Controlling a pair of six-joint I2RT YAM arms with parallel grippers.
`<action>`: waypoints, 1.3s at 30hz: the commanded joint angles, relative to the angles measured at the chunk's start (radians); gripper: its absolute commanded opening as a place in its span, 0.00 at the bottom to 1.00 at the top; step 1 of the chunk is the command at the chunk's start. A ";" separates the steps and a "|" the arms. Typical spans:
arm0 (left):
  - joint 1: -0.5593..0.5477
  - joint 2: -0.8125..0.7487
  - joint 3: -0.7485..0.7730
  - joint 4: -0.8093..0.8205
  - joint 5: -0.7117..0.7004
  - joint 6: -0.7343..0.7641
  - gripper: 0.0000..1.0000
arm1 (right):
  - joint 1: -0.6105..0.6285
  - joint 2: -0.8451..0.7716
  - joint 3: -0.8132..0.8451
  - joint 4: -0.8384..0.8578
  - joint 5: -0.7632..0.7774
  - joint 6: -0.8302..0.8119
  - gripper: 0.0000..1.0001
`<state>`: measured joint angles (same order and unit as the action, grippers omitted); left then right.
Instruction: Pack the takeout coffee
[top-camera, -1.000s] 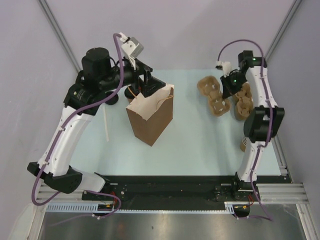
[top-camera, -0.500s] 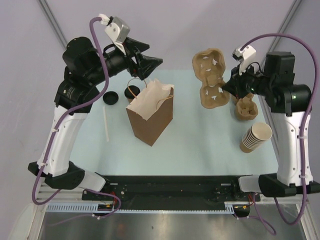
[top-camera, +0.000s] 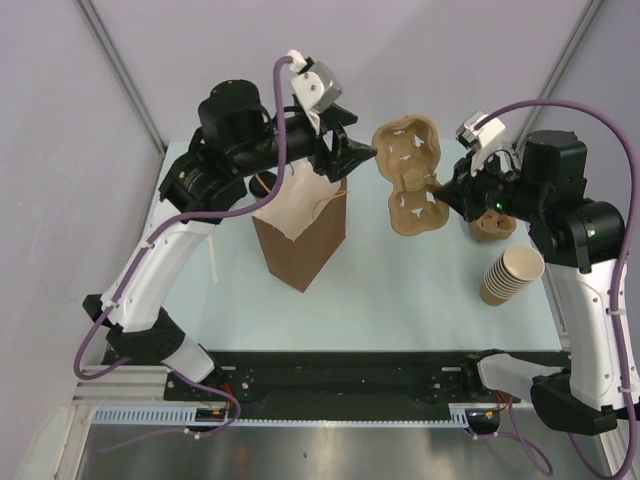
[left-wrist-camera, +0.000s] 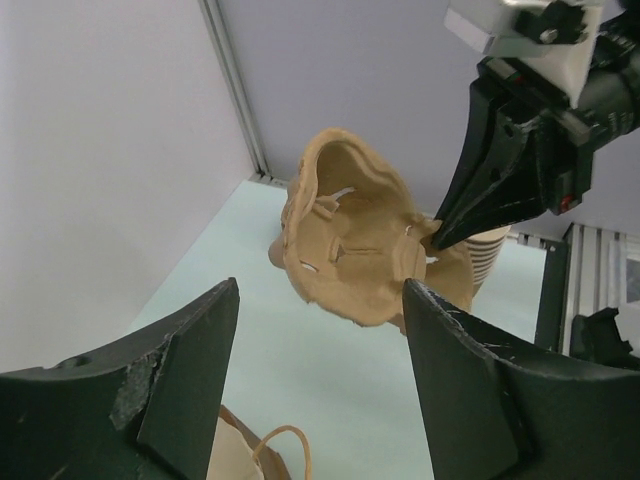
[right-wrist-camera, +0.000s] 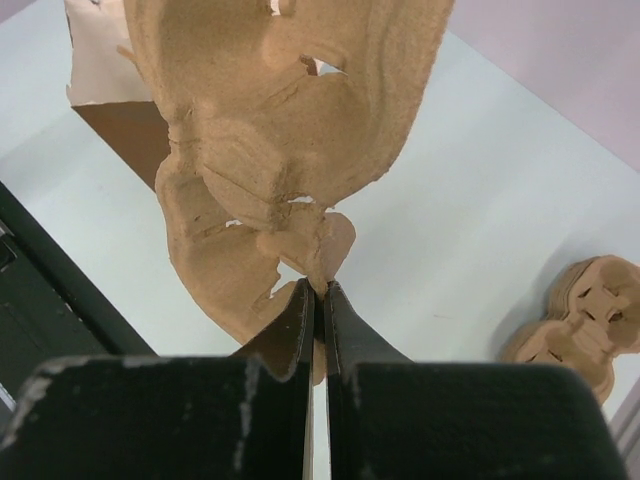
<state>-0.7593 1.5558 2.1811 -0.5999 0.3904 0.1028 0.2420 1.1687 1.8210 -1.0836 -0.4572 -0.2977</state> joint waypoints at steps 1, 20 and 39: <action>-0.032 0.016 0.037 -0.060 -0.059 0.084 0.72 | 0.080 -0.043 -0.015 0.036 0.104 -0.061 0.00; -0.074 0.004 -0.024 -0.103 -0.123 0.127 0.48 | 0.321 -0.064 -0.026 0.034 0.393 -0.123 0.00; -0.074 -0.007 -0.021 -0.107 -0.162 0.130 0.45 | 0.344 -0.060 -0.023 0.011 0.405 -0.138 0.00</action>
<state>-0.8265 1.5841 2.1262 -0.7197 0.2470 0.2195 0.5751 1.1191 1.7897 -1.0874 -0.0776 -0.4225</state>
